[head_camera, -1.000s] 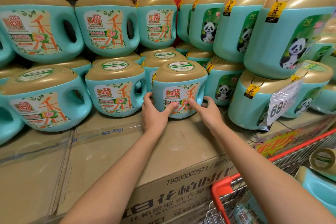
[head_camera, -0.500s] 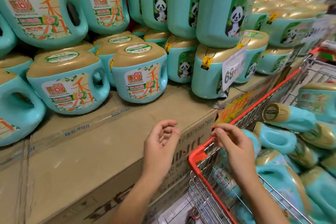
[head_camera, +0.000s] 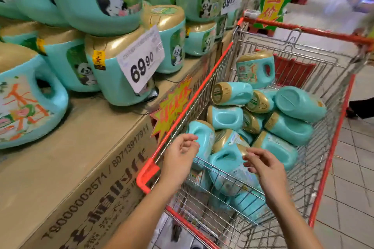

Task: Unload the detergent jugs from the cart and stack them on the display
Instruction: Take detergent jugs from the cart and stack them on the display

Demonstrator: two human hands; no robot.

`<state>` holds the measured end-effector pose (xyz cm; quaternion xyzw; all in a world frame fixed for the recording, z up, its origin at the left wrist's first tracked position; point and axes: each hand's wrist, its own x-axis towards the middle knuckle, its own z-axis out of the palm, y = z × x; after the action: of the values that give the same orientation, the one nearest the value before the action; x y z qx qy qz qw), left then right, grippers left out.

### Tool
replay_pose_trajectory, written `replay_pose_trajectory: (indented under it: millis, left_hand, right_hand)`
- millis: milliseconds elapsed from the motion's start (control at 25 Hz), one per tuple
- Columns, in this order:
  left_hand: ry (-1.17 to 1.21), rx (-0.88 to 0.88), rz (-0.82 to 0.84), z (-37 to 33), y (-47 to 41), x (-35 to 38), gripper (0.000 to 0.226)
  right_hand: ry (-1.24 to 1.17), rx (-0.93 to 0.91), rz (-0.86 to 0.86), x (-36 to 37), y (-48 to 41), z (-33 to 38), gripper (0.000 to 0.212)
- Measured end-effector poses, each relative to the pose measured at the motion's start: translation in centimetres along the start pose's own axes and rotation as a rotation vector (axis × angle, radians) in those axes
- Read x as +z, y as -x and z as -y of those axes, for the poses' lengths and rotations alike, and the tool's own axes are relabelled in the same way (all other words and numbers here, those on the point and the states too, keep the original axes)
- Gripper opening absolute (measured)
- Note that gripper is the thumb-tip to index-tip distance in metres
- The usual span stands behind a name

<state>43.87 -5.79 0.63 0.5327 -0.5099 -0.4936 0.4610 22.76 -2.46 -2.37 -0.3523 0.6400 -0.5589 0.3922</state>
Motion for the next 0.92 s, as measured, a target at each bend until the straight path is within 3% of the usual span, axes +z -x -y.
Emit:
replay_pose_trajectory:
  millis: [200,320,480,560,680,800,920]
  left_hand:
    - [-0.182,-0.127,0.239,4.4,-7.3,7.6,0.018]
    - [-0.407,-0.183,0.347,7.8,-10.8,10.7,0.029]
    - [-0.711,-0.131,0.572,11.2,-14.2,13.1,0.048]
    - [-0.834,-0.124,0.7,12.7,-14.9,13.7,0.06]
    - [-0.929,-0.14,0.773,15.1,-14.9,14.1,0.066]
    - [-0.891,-0.142,0.742,16.0,-14.8,14.5,0.056]
    - [-0.891,-0.158,0.754,15.7,-15.1,14.4,0.048]
  right_hand:
    - [0.114,0.191,-0.097,-3.6,-7.4,-3.6,0.011]
    - [0.294,0.34,-0.078,-5.2,-10.4,-7.1,0.046]
    - [0.363,0.593,0.188,-7.3,-11.9,-11.8,0.091]
    - [0.315,0.693,0.327,-7.4,-11.4,-14.2,0.078]
    - [0.196,0.755,0.349,-6.6,-10.8,-16.9,0.051]
    - [0.15,0.755,0.27,-6.5,-10.8,-17.5,0.067]
    - [0.035,0.755,0.278,-6.8,-10.6,-17.0,0.064]
